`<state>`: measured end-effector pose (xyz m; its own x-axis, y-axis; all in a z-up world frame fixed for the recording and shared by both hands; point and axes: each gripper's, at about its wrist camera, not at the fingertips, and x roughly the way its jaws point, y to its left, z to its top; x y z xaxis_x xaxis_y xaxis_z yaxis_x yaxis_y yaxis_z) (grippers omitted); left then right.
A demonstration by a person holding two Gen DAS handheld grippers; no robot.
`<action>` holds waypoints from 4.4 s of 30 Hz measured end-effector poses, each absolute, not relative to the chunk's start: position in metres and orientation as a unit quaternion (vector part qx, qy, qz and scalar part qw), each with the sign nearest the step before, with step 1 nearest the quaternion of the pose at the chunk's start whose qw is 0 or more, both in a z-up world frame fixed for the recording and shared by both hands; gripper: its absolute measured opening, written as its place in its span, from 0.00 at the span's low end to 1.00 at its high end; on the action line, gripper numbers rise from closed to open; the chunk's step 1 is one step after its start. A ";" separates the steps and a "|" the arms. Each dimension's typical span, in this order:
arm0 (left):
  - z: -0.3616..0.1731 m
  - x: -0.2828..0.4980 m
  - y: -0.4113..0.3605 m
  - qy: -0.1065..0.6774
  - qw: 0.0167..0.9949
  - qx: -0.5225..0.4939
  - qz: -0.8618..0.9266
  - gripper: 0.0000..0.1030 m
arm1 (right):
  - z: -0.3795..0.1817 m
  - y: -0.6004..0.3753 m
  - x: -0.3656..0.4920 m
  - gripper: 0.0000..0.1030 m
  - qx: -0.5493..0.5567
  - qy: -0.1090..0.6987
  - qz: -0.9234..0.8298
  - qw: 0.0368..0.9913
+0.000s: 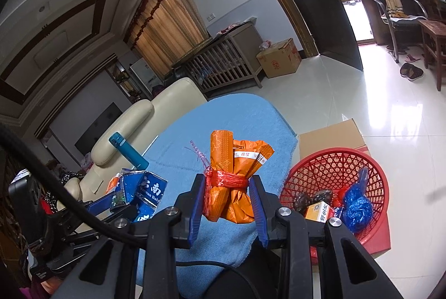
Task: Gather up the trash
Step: 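Lift and carry the orange bag and blue milk carton toward the red basket, then release the orange bag and milk carton into the red basket with both tools, then move both tools back over the table toward the white tissue and clear tray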
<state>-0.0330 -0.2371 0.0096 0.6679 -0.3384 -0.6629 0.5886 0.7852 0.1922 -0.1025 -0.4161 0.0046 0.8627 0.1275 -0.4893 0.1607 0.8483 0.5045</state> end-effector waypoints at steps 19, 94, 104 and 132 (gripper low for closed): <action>0.004 -0.033 -0.256 0.320 0.880 0.224 -0.271 0.49 | -0.007 -0.427 -0.108 0.33 0.298 0.264 -0.010 0.917; -0.101 0.079 0.019 0.418 0.907 0.025 -0.038 0.60 | -0.062 -0.324 0.019 0.63 0.235 0.402 0.066 0.883; -0.130 0.096 0.049 0.439 0.898 0.008 -0.023 0.60 | -0.105 -0.215 0.087 0.63 0.166 0.475 0.130 0.854; -0.160 0.151 0.059 0.458 0.887 -0.037 0.049 0.93 | -0.143 -0.190 0.180 0.65 0.067 0.432 -0.010 0.899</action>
